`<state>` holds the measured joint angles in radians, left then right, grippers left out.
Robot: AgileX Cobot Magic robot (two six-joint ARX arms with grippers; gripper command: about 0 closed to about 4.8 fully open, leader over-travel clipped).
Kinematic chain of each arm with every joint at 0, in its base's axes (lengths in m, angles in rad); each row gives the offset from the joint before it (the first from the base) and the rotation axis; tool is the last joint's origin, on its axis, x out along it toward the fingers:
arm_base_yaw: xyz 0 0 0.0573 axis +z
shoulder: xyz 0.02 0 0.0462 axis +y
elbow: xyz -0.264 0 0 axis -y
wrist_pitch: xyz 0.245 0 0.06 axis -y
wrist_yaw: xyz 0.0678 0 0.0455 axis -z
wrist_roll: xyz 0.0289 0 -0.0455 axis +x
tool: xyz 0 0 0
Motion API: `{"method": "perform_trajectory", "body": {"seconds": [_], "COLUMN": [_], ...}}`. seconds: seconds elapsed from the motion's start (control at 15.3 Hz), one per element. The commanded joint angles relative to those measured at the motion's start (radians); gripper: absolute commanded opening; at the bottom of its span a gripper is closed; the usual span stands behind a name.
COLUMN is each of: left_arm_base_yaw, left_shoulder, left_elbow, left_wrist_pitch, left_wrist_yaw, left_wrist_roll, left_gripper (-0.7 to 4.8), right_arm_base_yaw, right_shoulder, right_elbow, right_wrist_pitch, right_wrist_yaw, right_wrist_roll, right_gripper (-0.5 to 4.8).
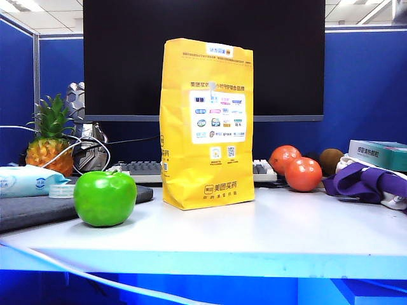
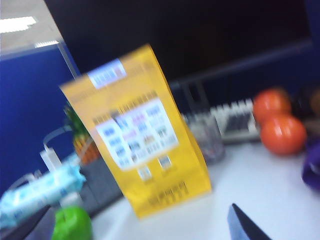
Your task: Pick up the green apple and throw it into the yellow paper bag.
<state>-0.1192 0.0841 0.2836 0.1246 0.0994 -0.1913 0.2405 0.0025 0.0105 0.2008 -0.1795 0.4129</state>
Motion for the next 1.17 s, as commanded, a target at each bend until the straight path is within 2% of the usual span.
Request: {"method": "perform_trajectory", "body": {"seconds": [0.07,0.2,0.33,0.52,0.65,0.85,1.04,1.17], "left_arm_base_yaw": [0.001,0.001,0.001,0.001,0.0,-0.034,-0.158,-0.277], "left_shoulder": [0.247,0.444,0.694,0.907,0.997,1.094,1.205,1.308], "left_elbow": [0.195,0.338,0.531,0.722,0.797,0.804,0.804,0.804], "left_wrist_pitch": [-0.051,-0.164,-0.343,-0.528,-0.632,-0.719,-0.753,-0.748], "left_wrist_yaw": [0.056,0.151,0.286,0.395,0.391,0.367,0.235,0.077], "left_wrist_roll": [0.089,0.15,0.223,0.311,0.381,0.408,0.477,0.5], "left_gripper": [3.42,3.48,4.79,4.79,4.79,4.79,4.79,4.79], "right_arm_base_yaw": [0.002,0.002,0.002,0.008,0.013,0.014,0.029,0.046], "right_shoulder": [-0.001,-0.001,0.0,0.073,0.229,0.563,0.851,1.022], "right_elbow": [-0.003,0.022,0.079,0.147,0.176,0.27,0.414,0.508], "right_wrist_pitch": [0.095,0.072,0.003,-0.055,-0.046,0.01,0.055,0.057], "right_wrist_yaw": [0.002,0.003,0.023,0.019,-0.073,-0.251,-0.42,-0.548], "right_wrist_roll": [-0.002,-0.002,-0.047,-0.08,-0.041,-0.019,-0.02,-0.023], "right_gripper": [4.79,4.79,4.79,4.79,4.79,4.79,4.79,4.79]}}
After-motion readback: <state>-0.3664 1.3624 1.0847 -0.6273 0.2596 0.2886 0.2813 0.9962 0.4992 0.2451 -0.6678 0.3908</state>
